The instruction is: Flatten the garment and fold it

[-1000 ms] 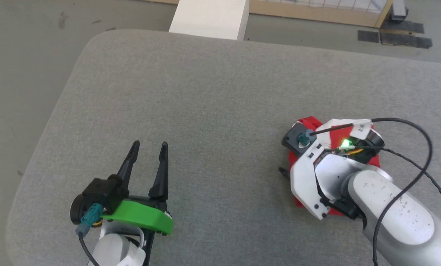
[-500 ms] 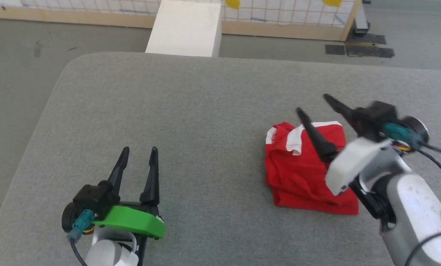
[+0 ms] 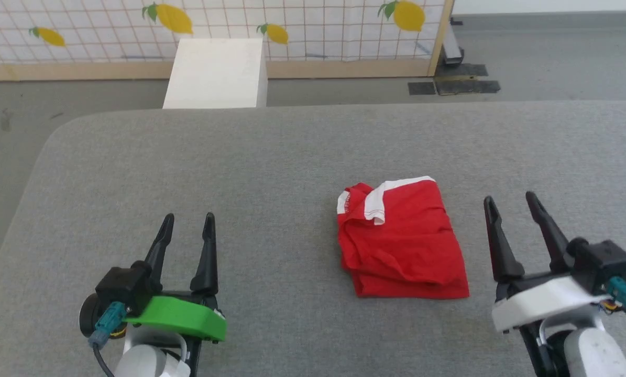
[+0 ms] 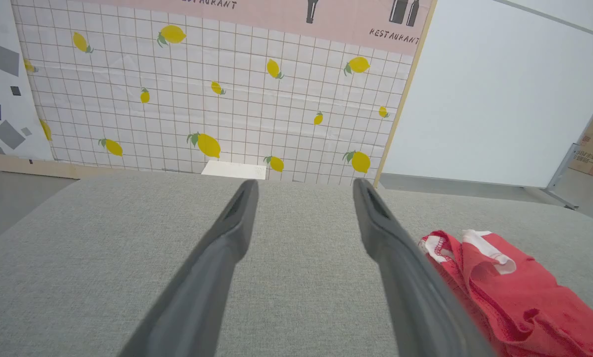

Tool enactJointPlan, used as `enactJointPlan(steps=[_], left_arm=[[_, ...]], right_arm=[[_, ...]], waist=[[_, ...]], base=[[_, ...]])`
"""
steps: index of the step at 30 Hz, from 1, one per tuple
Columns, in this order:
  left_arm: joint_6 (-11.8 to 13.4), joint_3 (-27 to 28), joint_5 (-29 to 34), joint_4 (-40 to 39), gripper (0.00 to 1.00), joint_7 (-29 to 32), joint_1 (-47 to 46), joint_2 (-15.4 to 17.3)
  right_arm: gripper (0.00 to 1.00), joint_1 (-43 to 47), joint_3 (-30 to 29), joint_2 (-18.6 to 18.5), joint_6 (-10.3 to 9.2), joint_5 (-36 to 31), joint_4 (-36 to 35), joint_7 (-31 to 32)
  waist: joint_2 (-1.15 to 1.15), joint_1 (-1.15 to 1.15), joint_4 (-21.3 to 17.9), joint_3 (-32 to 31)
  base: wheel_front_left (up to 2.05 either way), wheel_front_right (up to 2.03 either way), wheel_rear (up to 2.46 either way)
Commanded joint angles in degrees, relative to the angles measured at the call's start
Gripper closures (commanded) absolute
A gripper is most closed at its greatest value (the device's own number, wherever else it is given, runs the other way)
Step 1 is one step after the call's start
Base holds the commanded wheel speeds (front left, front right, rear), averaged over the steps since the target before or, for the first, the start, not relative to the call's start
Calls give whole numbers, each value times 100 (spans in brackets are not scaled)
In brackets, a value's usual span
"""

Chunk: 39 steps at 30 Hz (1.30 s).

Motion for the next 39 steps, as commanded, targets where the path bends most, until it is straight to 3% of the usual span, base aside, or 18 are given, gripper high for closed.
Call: enactJointPlan(steps=[1, 13, 28, 30, 32, 35, 39], left_arm=[[-42, 33, 18, 7, 0, -23, 116, -9], [-42, 124, 21, 94, 0, -23, 338, -9], [-42, 117, 27, 76, 0, -23, 330, -9], [-42, 118, 25, 68, 0, -23, 326, -9], [-42, 131, 24, 54, 0, -23, 322, -9], [-42, 124, 45, 20, 0, -23, 288, -9], [-42, 75, 56, -33, 0, -23, 178, -9]], right_arm=[[0, 106, -18, 47, -9, -62, 27, -105], [0, 500, -354, 160, -9, -205, 264, -413], [0, 463, -274, 185, -9, -29, 329, -369], [0, 405, -236, 202, -9, 504, 381, -184], [0, 262, -278, 224, -9, 1444, 446, 163], [0, -64, -425, 239, -9, 2780, 644, 1123], [0, -600, -854, 243, -9, 3785, 1115, 2419]], waist=[[0, 0, -102, -97], [0, 0, -125, -194], [0, 0, -94, -140], [0, 0, -89, -123], [0, 0, -93, -98], [0, 0, -67, -17], [0, 0, 47, 158]], base=[[0, 0, 0], [0, 0, 0], [0, 0, 0], [0, 0, 0], [0, 0, 0], [0, 0, 0], [0, 0, 0]])
